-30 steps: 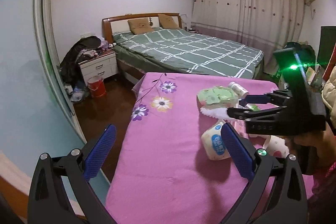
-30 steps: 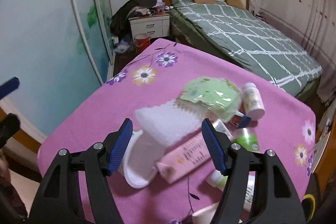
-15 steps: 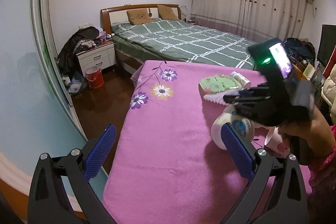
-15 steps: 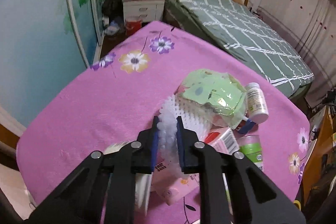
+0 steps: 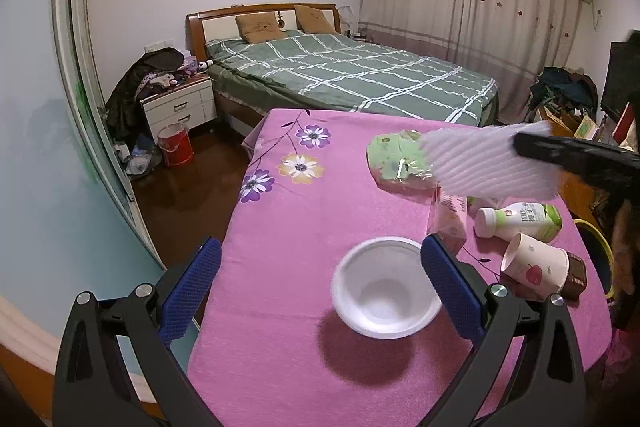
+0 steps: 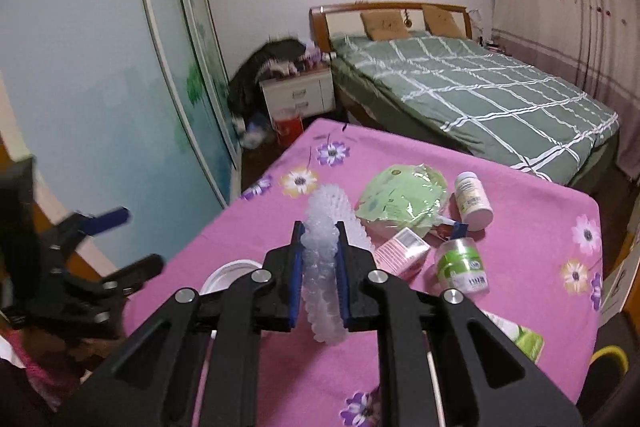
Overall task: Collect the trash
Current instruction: 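Carry the foam sleeve with the right tool into the bin and release, then grasp the white plastic bowl rim with the left tool, then carry the bowl with the left tool over the bin and release it, then grasp the brown square container with the right tool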
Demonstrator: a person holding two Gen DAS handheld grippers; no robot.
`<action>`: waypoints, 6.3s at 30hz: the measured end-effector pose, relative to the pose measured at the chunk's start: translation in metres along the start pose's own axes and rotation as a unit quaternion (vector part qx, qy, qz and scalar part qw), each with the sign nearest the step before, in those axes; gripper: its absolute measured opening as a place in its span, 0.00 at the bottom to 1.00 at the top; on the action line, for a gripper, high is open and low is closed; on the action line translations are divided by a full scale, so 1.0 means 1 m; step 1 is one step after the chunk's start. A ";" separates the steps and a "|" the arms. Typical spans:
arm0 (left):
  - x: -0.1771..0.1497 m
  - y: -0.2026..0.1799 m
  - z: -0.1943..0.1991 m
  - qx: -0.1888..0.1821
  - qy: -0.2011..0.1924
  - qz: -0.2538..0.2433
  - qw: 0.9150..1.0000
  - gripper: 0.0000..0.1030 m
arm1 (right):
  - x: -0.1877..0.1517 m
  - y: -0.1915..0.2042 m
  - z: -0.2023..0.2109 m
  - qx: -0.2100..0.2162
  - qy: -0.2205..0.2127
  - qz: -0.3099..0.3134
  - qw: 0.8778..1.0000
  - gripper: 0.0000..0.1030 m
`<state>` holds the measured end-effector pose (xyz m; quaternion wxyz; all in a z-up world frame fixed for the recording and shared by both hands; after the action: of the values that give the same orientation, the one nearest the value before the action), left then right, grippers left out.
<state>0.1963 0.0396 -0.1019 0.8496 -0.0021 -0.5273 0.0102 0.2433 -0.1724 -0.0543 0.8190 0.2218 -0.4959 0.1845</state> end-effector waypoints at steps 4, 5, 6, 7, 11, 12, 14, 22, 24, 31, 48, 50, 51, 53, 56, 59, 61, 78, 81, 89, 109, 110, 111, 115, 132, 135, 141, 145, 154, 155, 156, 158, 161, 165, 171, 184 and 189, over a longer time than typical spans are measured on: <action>-0.002 -0.003 -0.001 -0.001 0.001 -0.002 1.000 0.95 | 0.005 -0.009 0.036 0.005 -0.029 -0.029 0.999 0.14; -0.002 -0.005 -0.001 -0.001 0.001 -0.002 1.000 0.95 | 0.006 -0.013 0.048 0.004 -0.038 -0.037 0.999 0.14; -0.003 -0.006 -0.001 -0.002 0.002 -0.002 1.000 0.95 | 0.005 -0.019 0.059 -0.002 -0.047 -0.043 0.998 0.14; -0.003 -0.007 -0.001 -0.003 0.003 -0.002 1.000 0.95 | 0.005 -0.025 0.069 -0.007 -0.053 -0.049 0.997 0.14; -0.005 -0.012 -0.002 -0.007 0.005 -0.005 1.000 0.95 | -0.002 -0.066 0.114 -0.054 -0.082 -0.080 0.992 0.14; -0.005 -0.014 -0.003 -0.008 0.004 -0.006 1.000 0.95 | -0.005 -0.074 0.122 -0.067 -0.087 -0.085 0.990 0.14; -0.006 -0.018 -0.003 -0.010 0.004 -0.007 1.000 0.95 | -0.014 -0.105 0.147 -0.109 -0.098 -0.103 0.984 0.14; -0.012 -0.037 -0.005 -0.020 0.010 -0.017 1.000 0.95 | -0.059 -0.218 0.225 -0.272 -0.113 -0.155 0.943 0.14; -0.011 -0.041 -0.005 -0.022 0.010 -0.020 0.999 0.95 | -0.077 -0.245 0.236 -0.309 -0.104 -0.168 0.930 0.15; -0.013 -0.052 -0.006 -0.026 0.014 -0.029 0.999 0.95 | -0.134 -0.315 0.255 -0.374 -0.066 -0.213 0.900 0.15; -0.040 -0.059 -0.023 -0.036 0.044 -0.034 0.998 0.95 | -0.141 -0.334 0.241 -0.389 -0.068 -0.223 0.891 0.50; -0.050 -0.064 -0.027 -0.041 0.054 -0.039 0.997 0.95 | -0.141 -0.331 0.237 -0.386 -0.067 -0.222 0.893 0.50; -0.056 -0.065 -0.029 -0.042 0.062 -0.041 0.996 0.95 | -0.140 -0.330 0.236 -0.384 -0.067 -0.221 0.894 0.50; -0.067 -0.067 -0.033 -0.042 0.074 -0.042 0.996 0.95 | -0.138 -0.327 0.233 -0.381 -0.067 -0.219 0.896 0.50; -0.083 -0.071 -0.039 -0.045 0.093 -0.040 0.994 0.95 | -0.136 -0.325 0.232 -0.377 -0.069 -0.219 0.897 0.50; -0.096 -0.072 -0.047 -0.040 0.109 -0.043 0.992 0.95 | -0.135 -0.324 0.230 -0.374 -0.070 -0.220 0.898 0.50; -0.102 -0.070 -0.056 -0.033 0.117 -0.040 0.992 0.95 | -0.136 -0.323 0.228 -0.370 -0.070 -0.222 0.899 0.50; -0.091 -0.064 -0.096 -0.016 0.096 -0.029 0.995 0.92 | -0.145 -0.324 0.220 -0.360 -0.063 -0.232 0.901 0.50; -0.089 -0.066 -0.097 -0.018 0.093 -0.036 0.995 0.81 | -0.146 -0.323 0.219 -0.358 -0.064 -0.234 0.902 0.50; -0.071 -0.081 -0.079 -0.044 0.071 -0.043 0.996 0.81 | -0.149 -0.318 0.222 -0.354 -0.067 -0.235 0.903 0.50; -0.001 -0.319 -0.036 -0.276 0.032 -0.135 0.951 0.81 | -0.158 -0.307 0.305 -0.417 -0.100 -0.211 0.878 0.55; -0.001 -0.334 -0.038 -0.287 0.036 -0.139 0.947 0.81 | -0.159 -0.308 0.308 -0.420 -0.100 -0.210 0.877 0.55; -0.001 -0.347 -0.038 -0.297 0.039 -0.142 0.944 0.81 | -0.161 -0.308 0.314 -0.425 -0.101 -0.209 0.875 0.55; -0.004 -0.420 -0.040 -0.339 0.058 -0.157 0.926 0.81 | -0.168 -0.312 0.332 -0.438 -0.104 -0.209 0.868 0.56; -0.067 -0.574 -0.064 -0.391 0.122 -0.185 0.893 0.93 | -0.204 -0.322 0.378 -0.459 -0.106 -0.232 0.851 0.59; -0.048 -0.547 -0.055 -0.393 0.109 -0.164 0.898 0.93 | -0.203 -0.320 0.369 -0.452 -0.102 -0.230 0.856 0.59; 0.020 -0.430 -0.040 -0.341 0.018 -0.121 0.932 0.95 | -0.193 -0.309 0.326 -0.416 -0.086 -0.219 0.878 0.60; 0.054 -0.325 -0.050 -0.248 -0.038 -0.089 0.964 0.95 | -0.180 -0.296 0.283 -0.378 -0.071 -0.205 0.900 0.60; 0.041 -0.071 -0.117 -0.009 -0.048 0.013 0.999 0.95 | -0.143 -0.237 0.189 -0.309 -0.036 -0.157 0.937 0.60; 0.036 -0.056 -0.123 0.003 -0.047 0.019 0.999 0.95 | -0.139 -0.228 0.179 -0.299 -0.032 -0.152 0.942 0.60; 0.030 -0.040 -0.130 0.017 -0.046 0.025 0.998 0.95 | -0.136 -0.222 0.170 -0.292 -0.029 -0.149 0.944 0.60; 0.017 -0.008 -0.146 0.057 -0.038 0.035 0.997 0.95 | -0.130 -0.207 0.156 -0.275 -0.024 -0.137 0.951 0.60; 0.001 0.017 -0.165 0.076 -0.021 0.057 0.995 0.95 | -0.129 -0.188 0.139 -0.252 -0.007 -0.119 0.960 0.61; -0.009 0.032 -0.172 0.085 -0.014 0.068 0.994 0.95 | -0.140 -0.177 0.126 -0.240 0.016 -0.110 0.964 0.68; -0.013 0.030 -0.176 0.088 -0.014 0.067 0.994 0.95 | -0.162 -0.165 0.106 -0.236 0.041 -0.104 0.965 0.70; -0.014 0.033 -0.171 0.088 -0.010 0.082 0.993 0.95 | -0.184 -0.176 0.091 -0.244 0.064 -0.108 0.962 0.69; -0.015 0.032 -0.172 0.087 -0.009 0.082 0.993 0.95 | -0.178 -0.178 0.096 -0.245 0.053 -0.109 0.962 0.69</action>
<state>0.3431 0.0727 -0.1917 0.8383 0.0288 -0.5298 0.1255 0.1877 -0.3875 -0.2061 0.8884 0.0566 -0.4551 -0.0214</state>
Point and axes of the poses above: each gripper's, at about its wrist camera, not at the fingertips, and z roughly against the way its jaws point, y to its left, x to its top, the point moved 10 cm from there along -z, roughly the way its jaws point, and after that the axes turned 12 degrees about -y, right-handed, at the moved point
